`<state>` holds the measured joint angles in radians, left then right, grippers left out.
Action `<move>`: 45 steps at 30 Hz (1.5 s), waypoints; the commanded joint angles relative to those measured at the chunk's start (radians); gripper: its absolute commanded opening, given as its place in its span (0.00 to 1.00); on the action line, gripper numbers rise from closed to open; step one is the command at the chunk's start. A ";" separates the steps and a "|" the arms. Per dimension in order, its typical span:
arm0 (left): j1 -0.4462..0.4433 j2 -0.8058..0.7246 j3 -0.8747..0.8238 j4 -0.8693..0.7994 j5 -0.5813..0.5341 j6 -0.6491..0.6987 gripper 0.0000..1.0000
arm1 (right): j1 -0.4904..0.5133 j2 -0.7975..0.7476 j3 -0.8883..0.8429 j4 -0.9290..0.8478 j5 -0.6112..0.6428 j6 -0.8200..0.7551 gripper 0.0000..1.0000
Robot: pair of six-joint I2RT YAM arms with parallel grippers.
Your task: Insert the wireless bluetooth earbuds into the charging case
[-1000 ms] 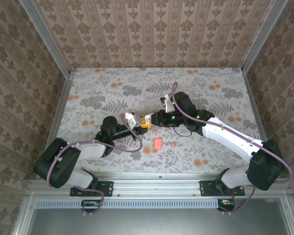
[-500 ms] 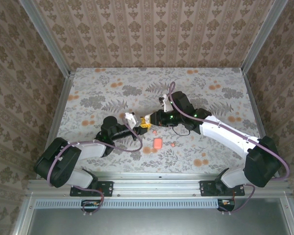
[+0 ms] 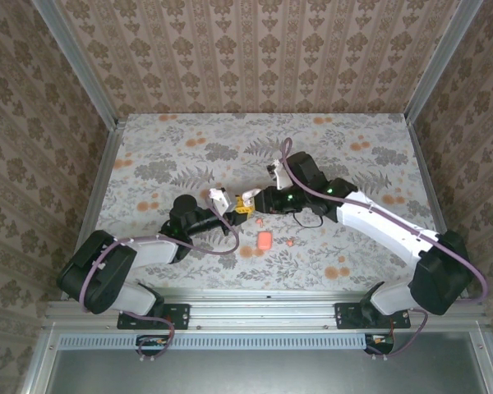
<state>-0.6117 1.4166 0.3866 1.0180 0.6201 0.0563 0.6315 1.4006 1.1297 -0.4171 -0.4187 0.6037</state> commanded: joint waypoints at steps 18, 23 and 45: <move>-0.002 -0.130 -0.066 -0.151 -0.087 0.024 0.07 | -0.257 0.211 0.458 -0.835 0.324 -0.944 0.33; -0.003 -0.183 -0.074 -0.239 -0.083 0.054 0.07 | -0.256 0.340 0.491 -0.833 0.358 -1.005 0.37; -0.002 -0.169 -0.025 -0.398 -0.099 0.136 0.07 | -0.298 0.766 0.669 -0.838 0.419 -1.082 0.42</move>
<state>-0.6136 1.2396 0.3328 0.6342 0.5220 0.1600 0.3389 2.1319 1.7649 -1.2060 -0.0196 -0.4511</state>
